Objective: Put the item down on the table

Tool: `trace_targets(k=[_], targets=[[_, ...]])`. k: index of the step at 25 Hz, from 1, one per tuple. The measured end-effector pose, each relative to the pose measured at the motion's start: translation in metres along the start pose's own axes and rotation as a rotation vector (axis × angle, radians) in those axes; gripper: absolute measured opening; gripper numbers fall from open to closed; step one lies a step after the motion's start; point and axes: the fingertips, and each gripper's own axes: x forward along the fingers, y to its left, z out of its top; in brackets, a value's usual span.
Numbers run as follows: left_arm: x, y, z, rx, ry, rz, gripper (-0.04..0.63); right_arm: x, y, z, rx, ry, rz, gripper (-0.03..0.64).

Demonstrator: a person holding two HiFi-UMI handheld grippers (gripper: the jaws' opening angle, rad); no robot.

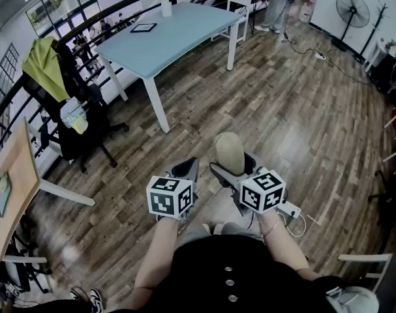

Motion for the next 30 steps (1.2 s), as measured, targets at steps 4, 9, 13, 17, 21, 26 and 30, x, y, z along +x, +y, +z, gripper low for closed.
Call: trace_targets(k=[4,9,13,17,21,26,30], targets=[[0.005,-0.002,-0.002,-0.006,0.006,0.005,0.017,-0.001,0.001,-0.007,0.008,0.018,0.021,0.408],[0.005,-0.004,-0.001,-0.017,0.01,0.016,0.018,-0.005,-0.003,-0.007,0.025,0.026,0.023,0.408],[0.007,-0.01,-0.006,-0.024,0.011,0.019,0.017,-0.01,-0.007,-0.006,0.025,0.019,0.024,0.407],[0.012,-0.02,-0.009,-0.019,0.017,0.016,0.017,-0.017,-0.011,-0.005,0.028,0.014,0.03,0.408],[0.013,-0.032,-0.009,-0.016,-0.007,-0.008,0.018,-0.024,-0.015,-0.006,0.065,0.008,0.049,0.408],[0.014,-0.04,-0.017,-0.02,-0.017,-0.007,0.018,-0.031,-0.02,-0.013,0.082,0.015,0.068,0.408],[0.021,-0.039,-0.021,-0.027,-0.01,-0.007,0.017,-0.029,-0.025,-0.019,0.091,0.026,0.072,0.408]])
